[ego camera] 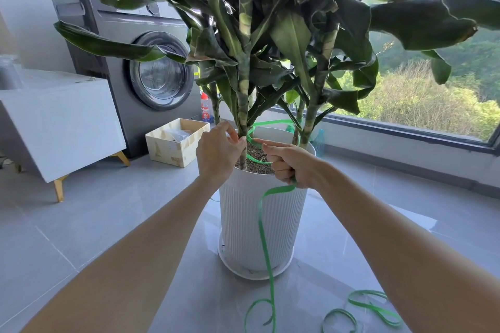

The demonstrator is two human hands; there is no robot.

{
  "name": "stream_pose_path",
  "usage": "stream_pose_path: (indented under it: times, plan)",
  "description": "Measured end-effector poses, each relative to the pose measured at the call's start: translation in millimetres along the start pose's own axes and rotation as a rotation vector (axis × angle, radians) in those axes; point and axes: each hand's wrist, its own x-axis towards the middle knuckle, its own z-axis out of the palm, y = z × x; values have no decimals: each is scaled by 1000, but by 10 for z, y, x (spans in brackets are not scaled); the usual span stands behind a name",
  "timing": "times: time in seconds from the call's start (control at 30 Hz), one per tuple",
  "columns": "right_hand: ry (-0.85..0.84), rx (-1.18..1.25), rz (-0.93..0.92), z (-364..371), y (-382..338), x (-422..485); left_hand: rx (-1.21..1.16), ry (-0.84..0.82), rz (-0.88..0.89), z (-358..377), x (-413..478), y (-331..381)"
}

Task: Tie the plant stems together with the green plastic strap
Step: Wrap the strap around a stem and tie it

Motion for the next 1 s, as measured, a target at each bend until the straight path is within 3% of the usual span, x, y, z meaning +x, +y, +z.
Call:
stream_pose_path:
  times: [0.23,1.0]
  plan:
    - [-76,18,-8,-4,20,40,-12,-34,44,2,59,-43]
    - [14,-159,-51,-85,-77,62,22,2,19,-4,70,12]
